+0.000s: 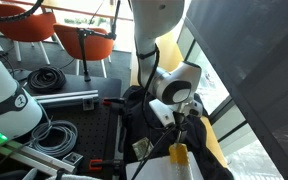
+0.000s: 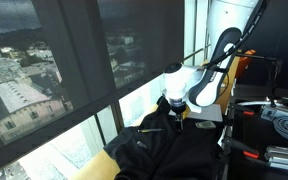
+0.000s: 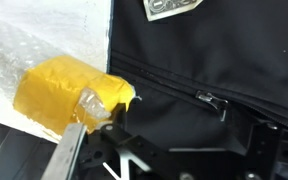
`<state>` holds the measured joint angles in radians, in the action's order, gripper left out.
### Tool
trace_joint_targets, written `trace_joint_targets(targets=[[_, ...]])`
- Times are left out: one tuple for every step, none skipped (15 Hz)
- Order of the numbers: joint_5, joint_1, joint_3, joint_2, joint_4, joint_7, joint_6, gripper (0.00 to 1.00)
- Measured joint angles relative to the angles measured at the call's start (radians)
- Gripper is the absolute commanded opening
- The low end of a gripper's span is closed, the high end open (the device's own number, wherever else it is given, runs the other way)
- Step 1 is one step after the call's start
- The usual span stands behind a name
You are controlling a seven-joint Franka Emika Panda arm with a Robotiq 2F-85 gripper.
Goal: Pull the zipper closed on the jumper
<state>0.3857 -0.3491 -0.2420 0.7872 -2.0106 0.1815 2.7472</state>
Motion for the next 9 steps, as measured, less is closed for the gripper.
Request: trace_joint_targets(targets=[[0.000, -0.002, 0.000, -0.006, -0.002, 0.000, 0.000, 1.00], [0.000, -0.004, 0.000, -0.011, -0.003, 0.001, 0.000, 1.00], [0.000, -0.006, 0.000, -0.017, -0.006, 0.007, 0.000, 1.00], [-0.001, -0.008, 0.000, -0.024, -0.012, 0.022, 0.000, 1.00], [-0.003, -0.010, 0.001, -0.032, -0.021, 0.044, 0.000, 1.00], [-0.007, -0.011, 0.004, -0.040, -0.032, 0.067, 0.000, 1.00], [-0.016, -0.011, 0.008, -0.048, -0.044, 0.090, 0.000, 1.00], [-0.027, -0.011, 0.012, -0.055, -0.056, 0.108, 0.000, 1.00], [-0.039, -0.011, 0.017, -0.059, -0.065, 0.120, 0.000, 1.00]])
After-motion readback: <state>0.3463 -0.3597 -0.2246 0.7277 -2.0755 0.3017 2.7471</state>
